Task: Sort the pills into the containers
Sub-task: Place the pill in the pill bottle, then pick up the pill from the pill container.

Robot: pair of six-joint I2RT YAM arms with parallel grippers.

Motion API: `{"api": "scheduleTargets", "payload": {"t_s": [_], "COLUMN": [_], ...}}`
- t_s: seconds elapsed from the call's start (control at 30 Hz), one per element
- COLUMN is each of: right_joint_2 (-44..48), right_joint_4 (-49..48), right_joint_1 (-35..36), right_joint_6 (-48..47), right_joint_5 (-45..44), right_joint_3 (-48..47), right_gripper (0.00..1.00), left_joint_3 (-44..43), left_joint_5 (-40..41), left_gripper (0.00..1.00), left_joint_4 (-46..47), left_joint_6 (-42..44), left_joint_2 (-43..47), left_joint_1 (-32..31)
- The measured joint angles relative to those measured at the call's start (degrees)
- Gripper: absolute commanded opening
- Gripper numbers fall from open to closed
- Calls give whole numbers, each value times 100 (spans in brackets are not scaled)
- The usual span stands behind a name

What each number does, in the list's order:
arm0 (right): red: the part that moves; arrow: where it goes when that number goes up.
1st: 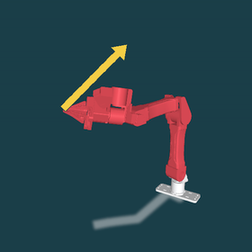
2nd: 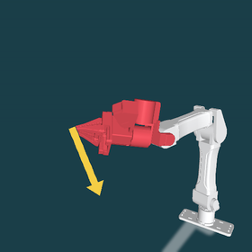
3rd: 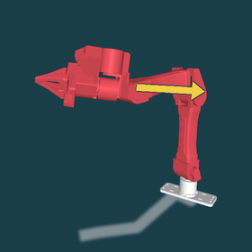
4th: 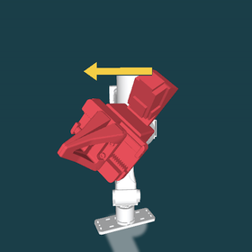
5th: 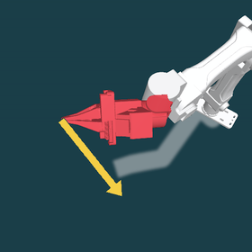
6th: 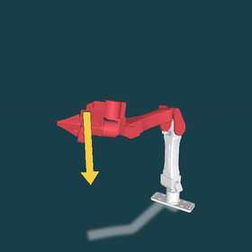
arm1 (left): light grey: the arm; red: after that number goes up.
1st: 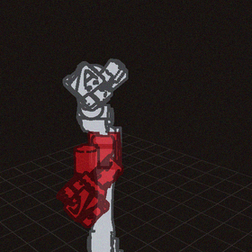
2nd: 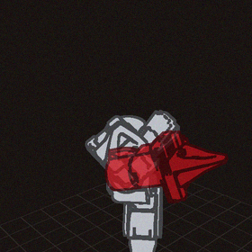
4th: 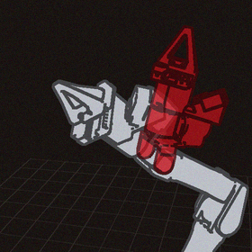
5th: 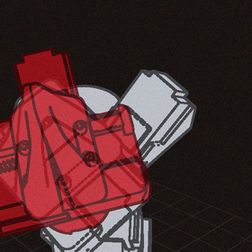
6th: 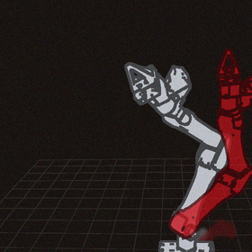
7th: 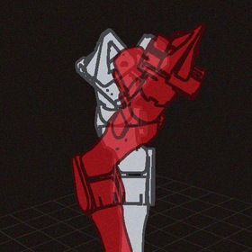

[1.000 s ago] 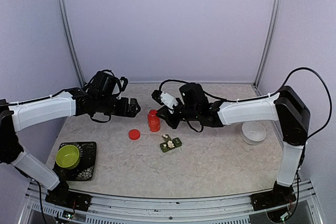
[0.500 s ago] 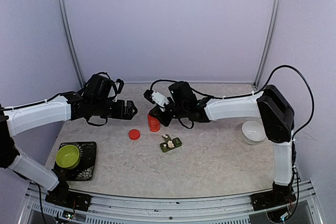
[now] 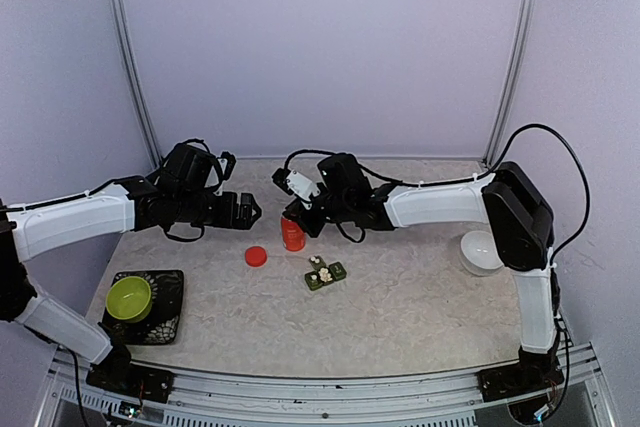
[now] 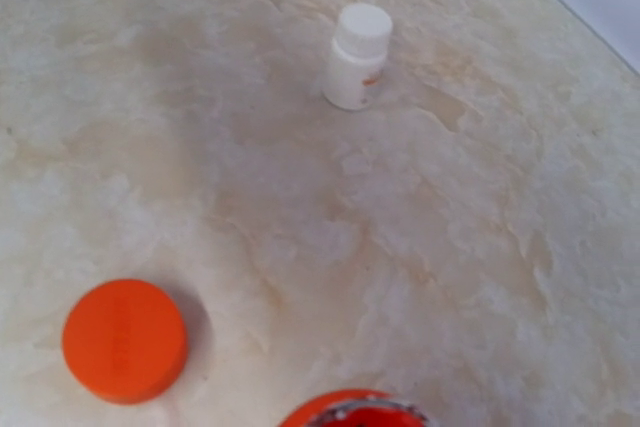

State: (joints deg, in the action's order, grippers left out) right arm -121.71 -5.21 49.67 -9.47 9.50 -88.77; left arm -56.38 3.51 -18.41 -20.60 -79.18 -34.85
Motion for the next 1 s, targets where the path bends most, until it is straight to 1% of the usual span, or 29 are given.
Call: {"api": "scheduleTargets", "payload": {"t_s": [0.2,0.33,0.63,0.77,0.8,0.93,1.0], "right_joint_2": [-44,-44,17,608,881,1550,1744], "right_joint_4": [107,114,133,39,-26,-160,-170], "right_joint_1": [-35,-37,-59,-63,-61,-61,-61], "right_joint_6": [17,15,55,136,160,173,170], "right_joint_5": [-74,-87,-72,61,118,243,361], "right_joint_3": [-22,-24,33,782,1097,1810,2041], "right_gripper": [19,25,27,27,27,27,28], "left_joint_3": [0,0,13,55,74,107,114], "left_joint_5": [-2,-2,-2,-13,-22,-28,-28], "left_gripper": [99,99,99,99,99,99,99], "left_joint_4": [2,2,7,33,46,105,127], "left_joint_6": [2,0,0,0,0,0,-9], "left_joint_2": [4,4,7,42,59,92,92], "left_joint_1": [0,0,0,0,0,-33,-63]}}
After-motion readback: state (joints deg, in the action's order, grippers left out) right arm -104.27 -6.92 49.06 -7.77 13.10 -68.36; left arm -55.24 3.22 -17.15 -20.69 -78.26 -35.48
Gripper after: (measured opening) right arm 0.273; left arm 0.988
